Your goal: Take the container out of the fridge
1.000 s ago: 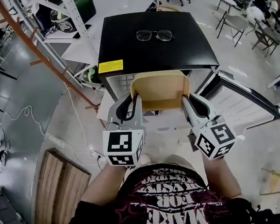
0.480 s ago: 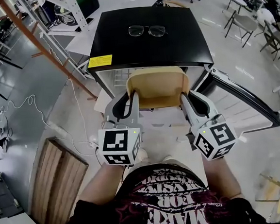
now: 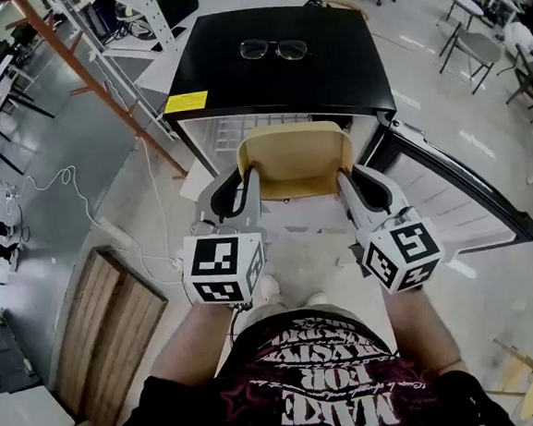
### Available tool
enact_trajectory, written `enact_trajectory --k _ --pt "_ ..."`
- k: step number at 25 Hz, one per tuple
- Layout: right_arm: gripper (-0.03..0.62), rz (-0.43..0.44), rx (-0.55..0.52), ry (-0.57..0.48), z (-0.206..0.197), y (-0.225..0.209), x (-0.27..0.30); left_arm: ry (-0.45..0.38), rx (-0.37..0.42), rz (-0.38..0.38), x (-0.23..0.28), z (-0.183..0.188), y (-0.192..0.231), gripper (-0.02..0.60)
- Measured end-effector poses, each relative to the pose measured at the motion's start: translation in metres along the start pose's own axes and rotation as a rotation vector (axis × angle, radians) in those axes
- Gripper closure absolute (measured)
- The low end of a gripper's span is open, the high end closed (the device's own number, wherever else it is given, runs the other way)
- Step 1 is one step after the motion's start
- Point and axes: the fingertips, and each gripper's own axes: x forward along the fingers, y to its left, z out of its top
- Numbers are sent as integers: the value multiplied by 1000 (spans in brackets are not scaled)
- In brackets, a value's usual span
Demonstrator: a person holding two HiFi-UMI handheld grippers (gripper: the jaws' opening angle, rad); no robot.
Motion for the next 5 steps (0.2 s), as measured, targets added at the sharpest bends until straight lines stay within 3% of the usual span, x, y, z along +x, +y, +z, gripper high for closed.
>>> enact_trajectory --k 5 --pt "517 15 8 -2 -1 0 -13 4 3 9 -9 2 -11 543"
